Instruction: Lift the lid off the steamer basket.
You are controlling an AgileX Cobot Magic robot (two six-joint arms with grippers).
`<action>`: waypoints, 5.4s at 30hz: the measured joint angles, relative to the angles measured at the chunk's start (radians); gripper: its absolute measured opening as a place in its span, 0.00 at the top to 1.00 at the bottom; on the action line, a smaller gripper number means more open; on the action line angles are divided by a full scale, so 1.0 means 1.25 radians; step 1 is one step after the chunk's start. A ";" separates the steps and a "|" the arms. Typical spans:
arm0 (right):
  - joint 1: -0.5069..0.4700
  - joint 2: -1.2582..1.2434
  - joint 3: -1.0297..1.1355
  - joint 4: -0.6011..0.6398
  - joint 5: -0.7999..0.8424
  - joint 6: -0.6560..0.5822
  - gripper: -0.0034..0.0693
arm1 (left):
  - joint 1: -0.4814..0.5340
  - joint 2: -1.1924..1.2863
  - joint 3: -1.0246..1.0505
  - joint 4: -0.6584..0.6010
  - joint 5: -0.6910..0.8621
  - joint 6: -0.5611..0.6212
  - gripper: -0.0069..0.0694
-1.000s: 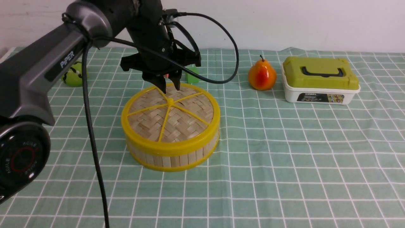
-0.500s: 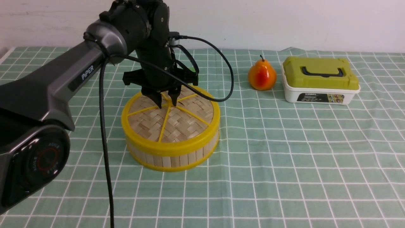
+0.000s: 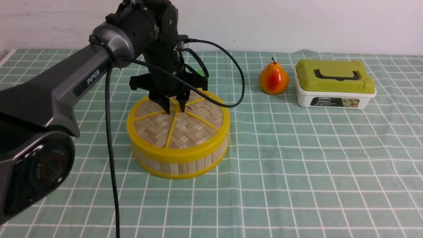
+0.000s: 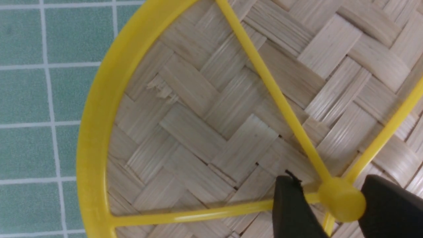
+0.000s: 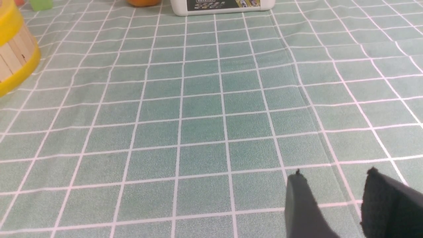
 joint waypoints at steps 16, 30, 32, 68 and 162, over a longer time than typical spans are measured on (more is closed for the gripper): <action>0.000 0.000 0.000 0.000 0.000 0.000 0.62 | 0.000 0.001 -0.003 -0.010 -0.003 0.000 0.77; 0.000 0.000 0.000 0.000 0.000 0.000 0.62 | 0.008 -0.194 -0.022 0.127 0.001 0.006 0.77; 0.000 0.000 0.000 0.000 0.000 0.000 0.62 | 0.016 -0.232 -0.017 0.128 0.001 0.013 0.77; 0.000 0.000 0.000 0.000 0.000 0.000 0.62 | 0.224 -0.319 0.696 0.122 -0.241 -0.084 0.77; 0.000 0.000 0.000 0.000 0.000 0.000 0.62 | 0.224 -1.819 1.828 0.004 -0.754 0.009 0.91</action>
